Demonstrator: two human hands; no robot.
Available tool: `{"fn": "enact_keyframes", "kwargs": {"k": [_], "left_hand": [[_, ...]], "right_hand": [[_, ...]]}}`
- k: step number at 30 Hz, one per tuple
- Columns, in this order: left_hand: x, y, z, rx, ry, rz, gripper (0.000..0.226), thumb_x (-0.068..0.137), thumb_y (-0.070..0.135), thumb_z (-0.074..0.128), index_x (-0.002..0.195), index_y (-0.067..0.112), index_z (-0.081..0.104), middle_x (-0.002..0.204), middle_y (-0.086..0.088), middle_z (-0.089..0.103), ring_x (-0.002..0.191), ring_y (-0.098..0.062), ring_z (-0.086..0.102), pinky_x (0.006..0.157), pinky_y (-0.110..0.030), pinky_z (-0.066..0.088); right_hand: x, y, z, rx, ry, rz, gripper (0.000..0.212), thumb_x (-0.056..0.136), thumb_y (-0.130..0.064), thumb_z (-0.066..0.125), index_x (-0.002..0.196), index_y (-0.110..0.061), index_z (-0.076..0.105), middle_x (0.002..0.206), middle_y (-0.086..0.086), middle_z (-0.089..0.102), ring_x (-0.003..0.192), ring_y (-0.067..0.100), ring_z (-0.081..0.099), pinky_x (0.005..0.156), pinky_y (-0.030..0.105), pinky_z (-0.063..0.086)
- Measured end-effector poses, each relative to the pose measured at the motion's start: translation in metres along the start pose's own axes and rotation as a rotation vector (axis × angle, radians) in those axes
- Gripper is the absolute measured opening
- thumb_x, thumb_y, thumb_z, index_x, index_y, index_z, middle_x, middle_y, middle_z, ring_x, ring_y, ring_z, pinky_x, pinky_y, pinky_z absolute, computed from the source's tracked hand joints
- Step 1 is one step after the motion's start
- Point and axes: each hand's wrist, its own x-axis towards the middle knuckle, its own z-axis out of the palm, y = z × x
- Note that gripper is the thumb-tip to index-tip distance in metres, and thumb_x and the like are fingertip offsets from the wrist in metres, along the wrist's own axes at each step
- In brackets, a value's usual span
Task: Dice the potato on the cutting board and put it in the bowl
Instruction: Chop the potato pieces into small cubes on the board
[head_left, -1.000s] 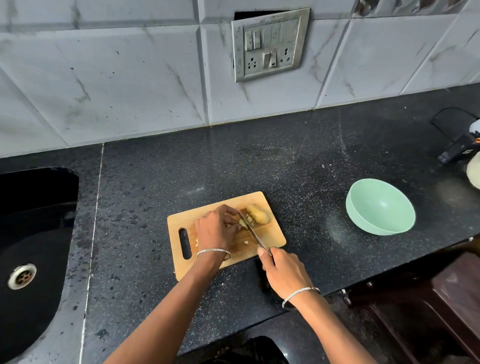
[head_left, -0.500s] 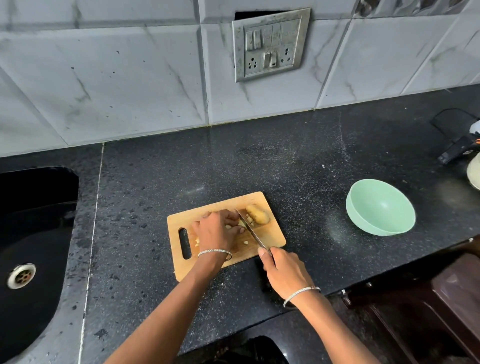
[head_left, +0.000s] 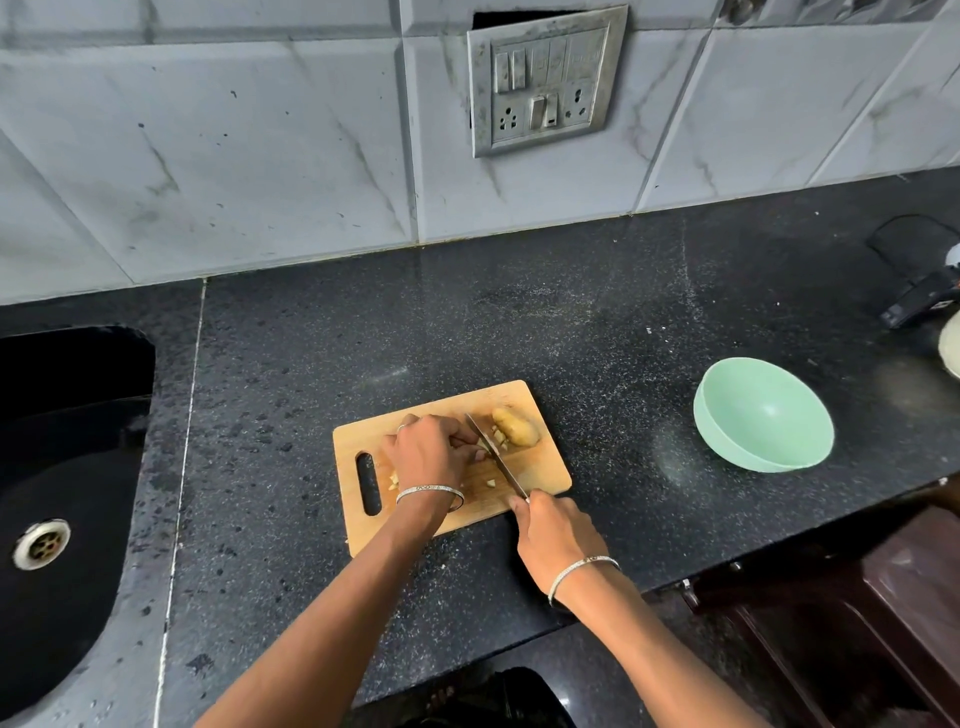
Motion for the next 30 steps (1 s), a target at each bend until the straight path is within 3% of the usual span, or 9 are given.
{"fn": "enact_keyframes", "kwargs": {"k": [4,7,12,15,21,30], "left_hand": [[-0.001,0.000,-0.005,0.036,0.008,0.007,0.012,0.070,0.038,0.080,0.080,0.033,0.074,0.073,0.012,0.067,0.095,-0.016,0.046,0.078,-0.034,0.026],[-0.005,0.000,-0.009,0.095,0.020,0.029,0.012,0.073,0.040,0.078,0.083,0.034,0.074,0.071,0.013,0.062,0.094,-0.015,0.044,0.075,-0.033,0.022],[-0.006,-0.006,-0.006,0.173,0.035,0.064,0.018,0.072,0.048,0.076,0.088,0.041,0.073,0.086,0.013,0.070,0.099,-0.017,0.050,0.076,-0.035,0.027],[-0.008,-0.007,-0.006,0.194,0.044,0.077,0.016,0.073,0.046,0.076,0.087,0.040,0.073,0.091,0.012,0.067,0.098,-0.017,0.050,0.075,-0.035,0.025],[-0.011,-0.005,-0.005,0.195,0.036,0.067,0.013,0.077,0.042,0.075,0.089,0.039,0.074,0.096,0.011,0.066,0.101,-0.018,0.051,0.075,-0.036,0.024],[-0.011,-0.003,-0.005,0.185,0.040,0.065,0.017,0.077,0.045,0.074,0.092,0.038,0.072,0.096,0.012,0.067,0.102,-0.017,0.051,0.077,-0.036,0.027]], "right_hand": [[-0.005,-0.008,0.007,-0.133,0.058,-0.031,0.041,0.104,-0.043,0.028,0.112,-0.012,0.053,0.110,0.012,0.065,0.101,0.035,0.063,0.066,0.036,0.039],[-0.009,-0.008,0.009,-0.196,0.104,-0.059,0.038,0.104,-0.042,0.027,0.112,-0.013,0.050,0.107,0.010,0.067,0.100,0.033,0.065,0.067,0.037,0.044],[-0.008,0.004,0.005,0.057,0.031,0.007,0.048,0.101,-0.051,0.023,0.104,-0.016,0.055,0.106,0.014,0.064,0.101,0.039,0.059,0.078,0.043,0.046],[-0.012,0.002,0.003,0.114,0.034,-0.003,0.048,0.101,-0.051,0.023,0.101,-0.017,0.056,0.104,0.014,0.064,0.100,0.039,0.059,0.076,0.042,0.042],[-0.018,-0.002,0.006,0.099,0.022,0.003,0.045,0.102,-0.050,0.024,0.101,-0.017,0.055,0.104,0.014,0.064,0.100,0.039,0.059,0.077,0.042,0.045],[-0.022,-0.004,0.007,0.023,0.106,-0.022,0.042,0.102,-0.049,0.024,0.099,-0.017,0.052,0.100,0.012,0.066,0.095,0.037,0.063,0.065,0.039,0.039]]}}
